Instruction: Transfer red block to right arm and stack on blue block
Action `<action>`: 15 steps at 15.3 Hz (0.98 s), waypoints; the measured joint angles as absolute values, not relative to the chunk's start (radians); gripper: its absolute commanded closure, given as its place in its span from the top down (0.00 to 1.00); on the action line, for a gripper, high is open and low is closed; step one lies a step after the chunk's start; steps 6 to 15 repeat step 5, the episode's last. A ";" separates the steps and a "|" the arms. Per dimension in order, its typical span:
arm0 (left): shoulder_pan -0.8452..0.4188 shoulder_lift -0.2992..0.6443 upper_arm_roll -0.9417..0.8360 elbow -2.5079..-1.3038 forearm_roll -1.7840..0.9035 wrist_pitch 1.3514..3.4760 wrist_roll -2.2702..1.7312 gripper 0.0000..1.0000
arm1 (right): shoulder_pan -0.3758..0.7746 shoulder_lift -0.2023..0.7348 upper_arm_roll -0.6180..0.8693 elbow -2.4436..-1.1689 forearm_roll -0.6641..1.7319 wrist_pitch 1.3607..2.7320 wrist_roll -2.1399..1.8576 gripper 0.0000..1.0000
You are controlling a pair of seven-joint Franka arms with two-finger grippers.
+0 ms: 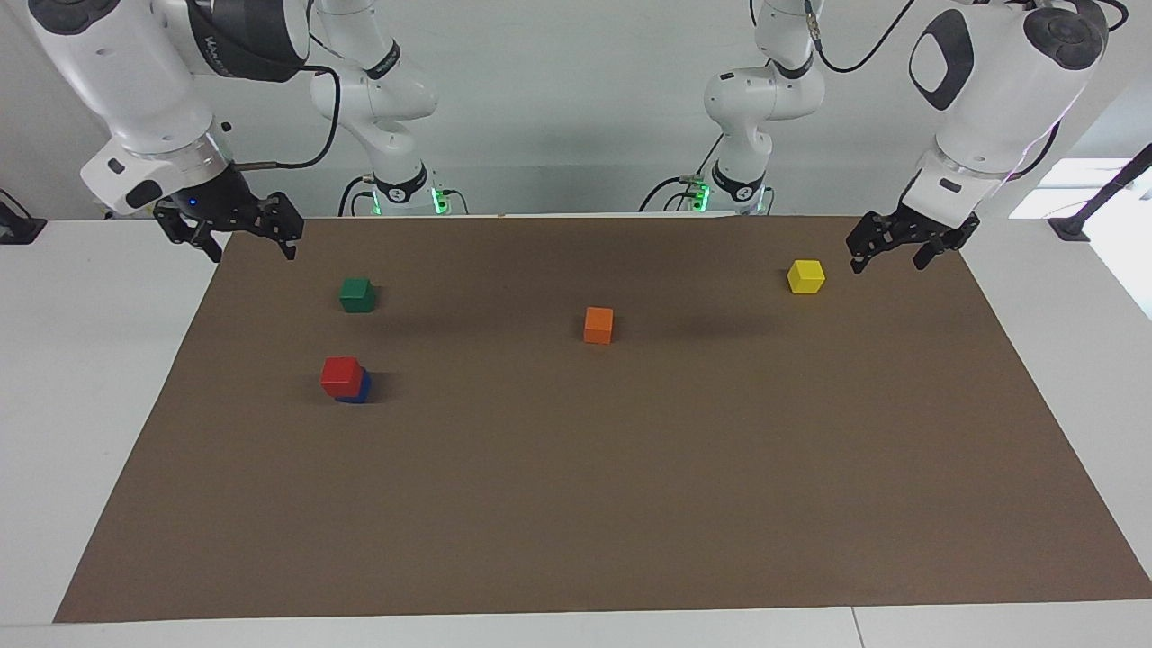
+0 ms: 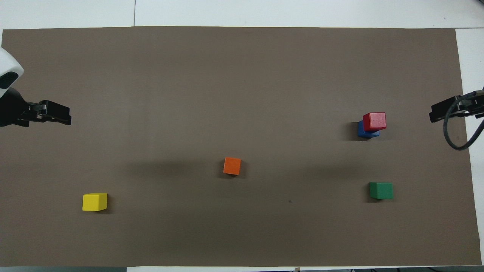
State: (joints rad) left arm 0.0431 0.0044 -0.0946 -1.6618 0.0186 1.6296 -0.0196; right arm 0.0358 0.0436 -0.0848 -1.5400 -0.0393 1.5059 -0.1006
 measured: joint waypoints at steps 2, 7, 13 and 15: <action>0.043 0.004 -0.095 -1.662 0.019 1.630 -0.020 1.00 | 0.035 0.044 -0.090 -1.540 -0.034 1.506 -0.101 1.00; 0.043 0.003 -0.095 -1.662 0.018 1.630 -0.020 1.00 | 0.033 0.044 -0.092 -1.540 -0.033 1.506 -0.101 1.00; 0.043 0.003 -0.095 -1.662 0.018 1.630 -0.020 1.00 | 0.033 0.044 -0.092 -1.540 -0.033 1.506 -0.101 1.00; 0.043 0.003 -0.095 -1.662 0.018 1.630 -0.020 1.00 | 0.033 0.044 -0.092 -1.540 -0.033 1.506 -0.101 1.00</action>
